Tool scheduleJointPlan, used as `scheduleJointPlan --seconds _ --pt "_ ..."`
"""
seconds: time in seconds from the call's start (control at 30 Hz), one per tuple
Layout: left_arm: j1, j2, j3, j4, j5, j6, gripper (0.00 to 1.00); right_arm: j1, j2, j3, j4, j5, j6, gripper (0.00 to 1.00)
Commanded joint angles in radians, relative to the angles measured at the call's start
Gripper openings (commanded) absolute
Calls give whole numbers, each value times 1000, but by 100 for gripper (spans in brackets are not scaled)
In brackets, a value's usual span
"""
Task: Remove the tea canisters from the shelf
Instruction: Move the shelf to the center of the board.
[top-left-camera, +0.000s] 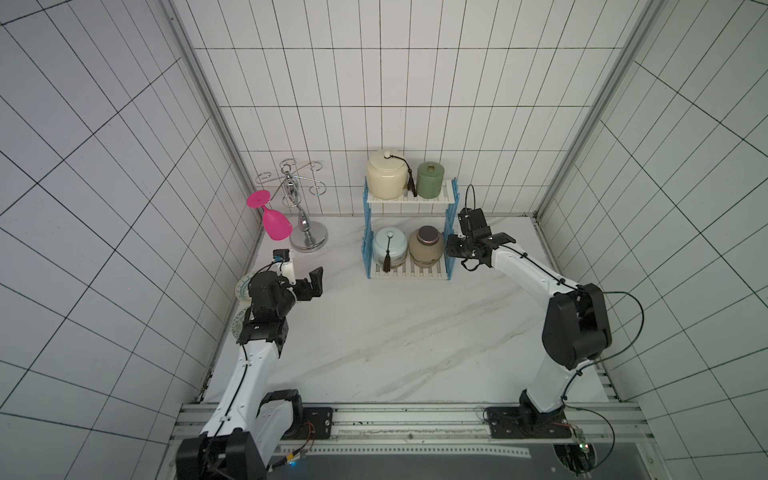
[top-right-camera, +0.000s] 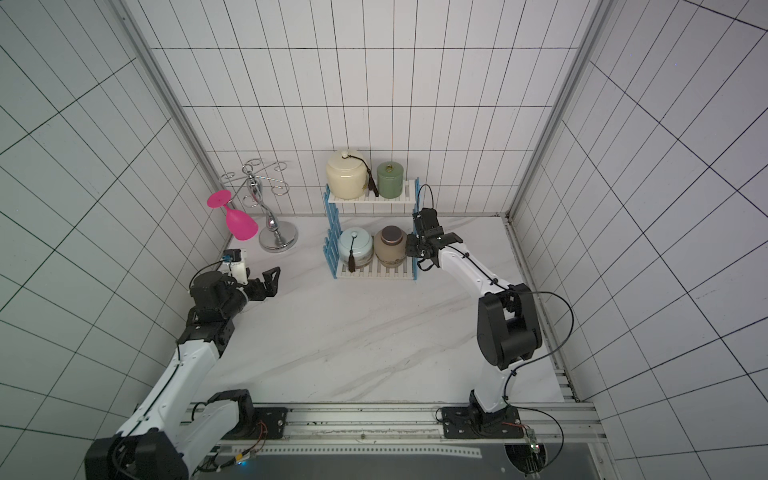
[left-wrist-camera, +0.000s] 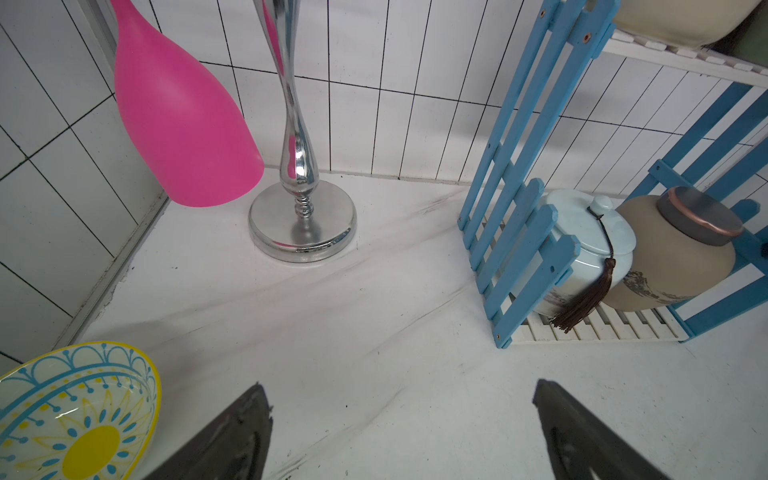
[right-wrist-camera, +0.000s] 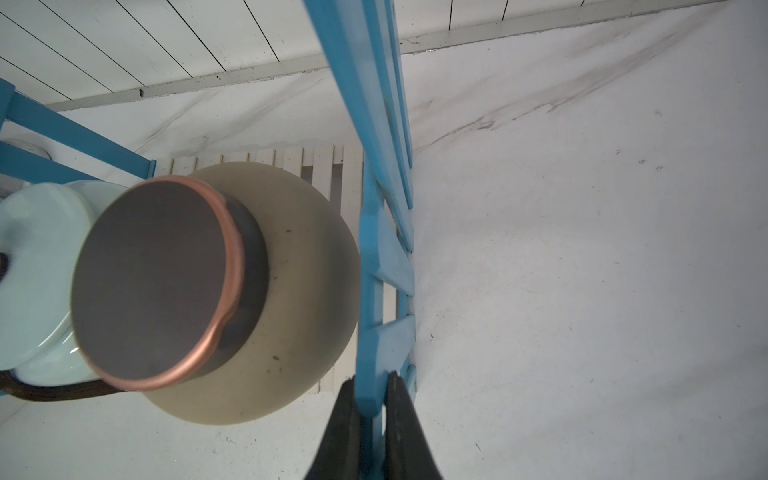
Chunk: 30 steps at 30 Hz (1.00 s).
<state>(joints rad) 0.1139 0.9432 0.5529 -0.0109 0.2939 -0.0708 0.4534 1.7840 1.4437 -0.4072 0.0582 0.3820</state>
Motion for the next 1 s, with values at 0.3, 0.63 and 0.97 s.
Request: scheduleJointPlan --seconds 0.3,0.63,0.97 --pt "-3 -12 -10 20 23 12 99 -26 74 74 51 57 83 0" --pt "-12 -7 -8 14 32 19 99 -53 87 90 47 52 107 0" --pt "-19 -4 -11 11 80 54 99 -53 53 75 45 21 112 3"
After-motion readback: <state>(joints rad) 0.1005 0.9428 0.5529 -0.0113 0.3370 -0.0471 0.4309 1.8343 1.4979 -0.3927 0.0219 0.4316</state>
